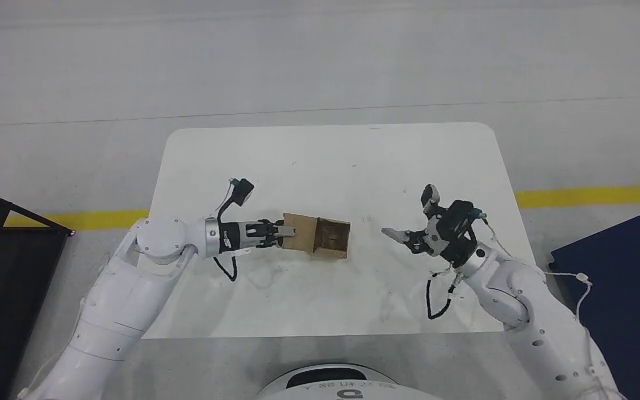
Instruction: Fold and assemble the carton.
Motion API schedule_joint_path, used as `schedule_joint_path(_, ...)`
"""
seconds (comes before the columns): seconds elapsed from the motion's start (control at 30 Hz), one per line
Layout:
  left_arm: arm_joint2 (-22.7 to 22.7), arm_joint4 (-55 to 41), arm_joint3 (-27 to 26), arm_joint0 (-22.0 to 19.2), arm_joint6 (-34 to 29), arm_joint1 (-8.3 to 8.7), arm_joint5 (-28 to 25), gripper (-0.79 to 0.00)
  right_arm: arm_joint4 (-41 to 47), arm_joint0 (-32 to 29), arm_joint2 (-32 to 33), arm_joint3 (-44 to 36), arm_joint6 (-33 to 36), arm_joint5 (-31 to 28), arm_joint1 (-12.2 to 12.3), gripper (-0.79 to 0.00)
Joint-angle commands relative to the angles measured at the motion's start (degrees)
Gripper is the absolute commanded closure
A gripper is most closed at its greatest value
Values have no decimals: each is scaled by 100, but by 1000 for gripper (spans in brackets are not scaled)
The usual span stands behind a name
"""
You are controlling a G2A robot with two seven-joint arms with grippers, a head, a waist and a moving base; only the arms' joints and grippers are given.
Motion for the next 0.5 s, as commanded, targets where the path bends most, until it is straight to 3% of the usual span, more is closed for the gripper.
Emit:
schedule_joint_path(0.0,-22,-158,-20,41,-40,3,98,0,-161,41,-46,-12,192,-339,16,-785)
schedule_joint_path(0.17,-64,-349,-51,135,-59,15,276,0,-608,187,-302,-29,607,-708,25,-785)
schedule_joint_path(0.47,-63,-320,22,178,-25,32,305,0,-1142,691,-1013,35,804,-289,-88,-785)
